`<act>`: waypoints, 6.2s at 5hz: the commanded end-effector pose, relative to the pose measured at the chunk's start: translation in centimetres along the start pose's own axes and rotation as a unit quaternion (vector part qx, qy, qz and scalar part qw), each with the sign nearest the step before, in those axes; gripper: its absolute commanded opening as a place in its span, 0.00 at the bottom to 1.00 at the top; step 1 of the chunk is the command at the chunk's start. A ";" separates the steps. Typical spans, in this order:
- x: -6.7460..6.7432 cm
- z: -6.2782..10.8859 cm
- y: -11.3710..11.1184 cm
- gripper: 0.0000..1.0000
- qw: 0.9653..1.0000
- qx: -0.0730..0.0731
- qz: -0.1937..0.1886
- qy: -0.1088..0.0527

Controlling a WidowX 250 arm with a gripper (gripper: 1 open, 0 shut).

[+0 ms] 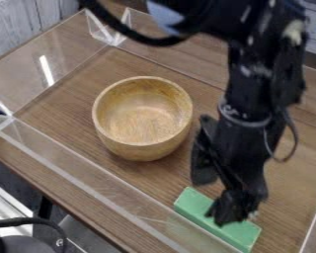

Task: Put the green block in the brown bowl

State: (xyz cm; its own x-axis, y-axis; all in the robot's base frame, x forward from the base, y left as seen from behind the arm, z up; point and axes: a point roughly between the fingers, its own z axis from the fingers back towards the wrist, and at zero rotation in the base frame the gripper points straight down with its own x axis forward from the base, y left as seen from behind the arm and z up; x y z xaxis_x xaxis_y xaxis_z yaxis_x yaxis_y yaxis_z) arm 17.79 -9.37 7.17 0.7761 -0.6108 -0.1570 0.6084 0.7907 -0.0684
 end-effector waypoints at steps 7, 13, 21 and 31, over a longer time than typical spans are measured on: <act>1.7 -4.0 -0.2 1.00 0.999 -0.022 -0.040 -0.010; 0.7 -5.7 1.0 1.00 0.998 -0.047 -0.028 -0.009; -2.9 8.2 10.3 0.00 0.984 0.051 0.133 -0.105; -3.7 4.0 21.4 0.00 0.960 0.015 0.256 -0.110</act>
State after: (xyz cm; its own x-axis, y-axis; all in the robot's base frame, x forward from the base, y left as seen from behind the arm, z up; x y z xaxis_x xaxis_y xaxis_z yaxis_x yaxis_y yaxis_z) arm 27.59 9.50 8.59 0.9918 -0.1278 -0.0062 0.1275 0.9911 -0.0376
